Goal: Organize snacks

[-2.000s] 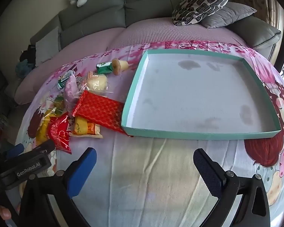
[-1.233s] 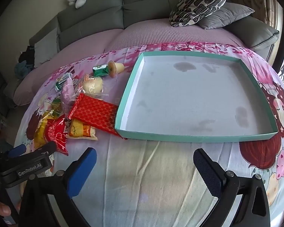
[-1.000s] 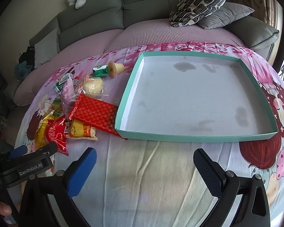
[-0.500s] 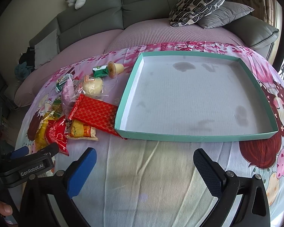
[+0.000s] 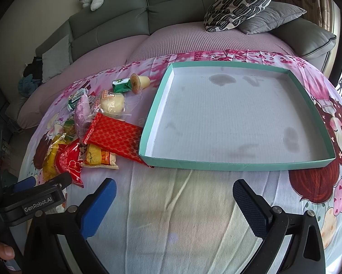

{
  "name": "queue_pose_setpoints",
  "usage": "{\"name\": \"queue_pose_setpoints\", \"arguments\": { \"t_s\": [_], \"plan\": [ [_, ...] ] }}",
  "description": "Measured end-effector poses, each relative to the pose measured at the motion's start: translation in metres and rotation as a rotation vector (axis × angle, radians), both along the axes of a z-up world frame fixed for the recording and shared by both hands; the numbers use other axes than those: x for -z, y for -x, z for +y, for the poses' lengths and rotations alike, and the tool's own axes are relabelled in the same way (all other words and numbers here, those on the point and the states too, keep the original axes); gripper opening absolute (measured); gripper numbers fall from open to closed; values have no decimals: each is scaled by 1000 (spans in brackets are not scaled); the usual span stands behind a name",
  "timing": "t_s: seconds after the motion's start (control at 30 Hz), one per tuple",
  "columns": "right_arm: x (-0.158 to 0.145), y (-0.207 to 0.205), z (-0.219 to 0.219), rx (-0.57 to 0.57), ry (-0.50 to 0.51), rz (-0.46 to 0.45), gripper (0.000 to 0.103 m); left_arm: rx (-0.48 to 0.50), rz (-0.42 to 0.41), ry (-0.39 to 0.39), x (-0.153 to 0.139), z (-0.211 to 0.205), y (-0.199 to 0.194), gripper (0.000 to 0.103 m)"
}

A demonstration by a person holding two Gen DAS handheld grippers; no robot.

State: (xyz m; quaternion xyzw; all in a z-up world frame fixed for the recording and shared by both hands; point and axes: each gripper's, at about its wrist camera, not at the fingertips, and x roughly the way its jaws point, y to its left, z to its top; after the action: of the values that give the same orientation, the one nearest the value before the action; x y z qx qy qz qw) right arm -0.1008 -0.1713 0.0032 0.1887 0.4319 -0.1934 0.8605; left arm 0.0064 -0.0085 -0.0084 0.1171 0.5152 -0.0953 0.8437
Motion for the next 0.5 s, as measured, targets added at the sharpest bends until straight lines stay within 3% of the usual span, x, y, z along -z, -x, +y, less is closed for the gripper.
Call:
{"name": "queue_pose_setpoints", "arguments": {
  "t_s": [0.5],
  "plan": [
    [0,0,0,-1,-2,2,103,3,0,4,-1,0,1,103]
  ]
}}
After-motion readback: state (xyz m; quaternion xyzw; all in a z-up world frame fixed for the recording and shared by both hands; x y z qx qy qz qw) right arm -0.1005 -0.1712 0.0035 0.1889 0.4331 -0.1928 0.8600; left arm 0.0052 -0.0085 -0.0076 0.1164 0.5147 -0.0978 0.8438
